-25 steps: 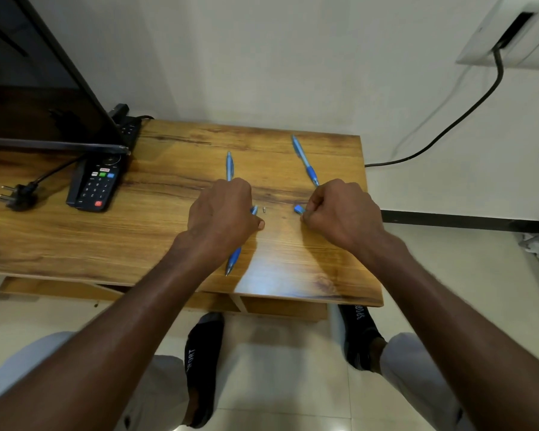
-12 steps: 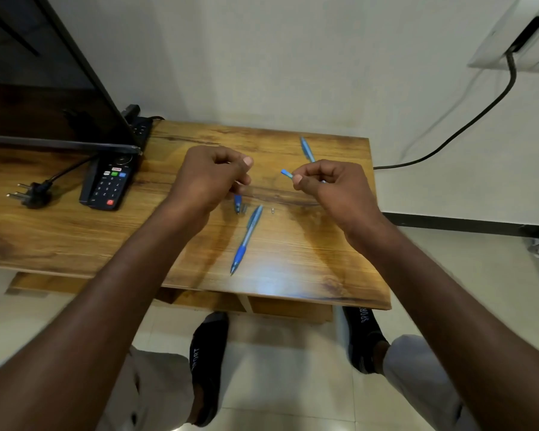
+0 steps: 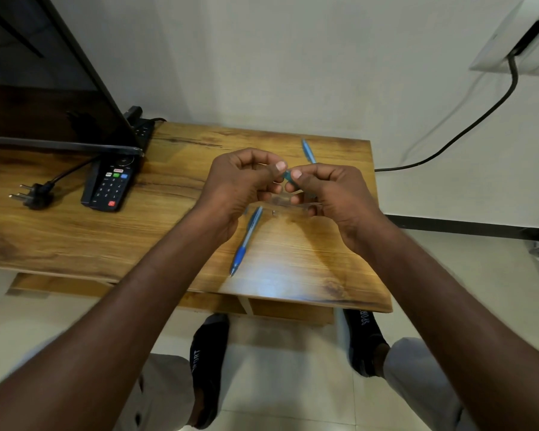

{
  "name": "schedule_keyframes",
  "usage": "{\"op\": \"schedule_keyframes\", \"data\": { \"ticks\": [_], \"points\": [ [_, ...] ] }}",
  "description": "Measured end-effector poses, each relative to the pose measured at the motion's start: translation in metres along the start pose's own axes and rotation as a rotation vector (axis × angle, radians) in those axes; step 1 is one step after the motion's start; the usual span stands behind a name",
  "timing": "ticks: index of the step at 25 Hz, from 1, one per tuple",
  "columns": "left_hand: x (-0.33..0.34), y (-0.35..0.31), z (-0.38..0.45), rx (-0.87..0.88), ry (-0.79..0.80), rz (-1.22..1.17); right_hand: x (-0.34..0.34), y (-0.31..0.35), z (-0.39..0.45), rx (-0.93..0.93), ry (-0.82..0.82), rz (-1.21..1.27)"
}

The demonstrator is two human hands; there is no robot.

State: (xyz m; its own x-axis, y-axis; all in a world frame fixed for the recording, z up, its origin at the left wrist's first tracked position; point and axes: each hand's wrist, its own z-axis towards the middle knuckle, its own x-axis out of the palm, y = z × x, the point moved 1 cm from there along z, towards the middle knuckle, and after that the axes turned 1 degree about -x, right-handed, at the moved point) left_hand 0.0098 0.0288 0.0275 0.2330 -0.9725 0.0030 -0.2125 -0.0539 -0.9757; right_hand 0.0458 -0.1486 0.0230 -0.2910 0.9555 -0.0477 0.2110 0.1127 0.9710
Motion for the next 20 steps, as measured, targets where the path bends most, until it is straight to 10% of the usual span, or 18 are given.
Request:
{"op": "schedule_keyframes", "data": {
  "ticks": [20],
  "points": [
    [0.0047, -0.0011, -0.0045, 0.002, 0.022, -0.006, -0.0007, 0.0067, -0.0041, 0.115, 0.008, 0.141]
  ]
}}
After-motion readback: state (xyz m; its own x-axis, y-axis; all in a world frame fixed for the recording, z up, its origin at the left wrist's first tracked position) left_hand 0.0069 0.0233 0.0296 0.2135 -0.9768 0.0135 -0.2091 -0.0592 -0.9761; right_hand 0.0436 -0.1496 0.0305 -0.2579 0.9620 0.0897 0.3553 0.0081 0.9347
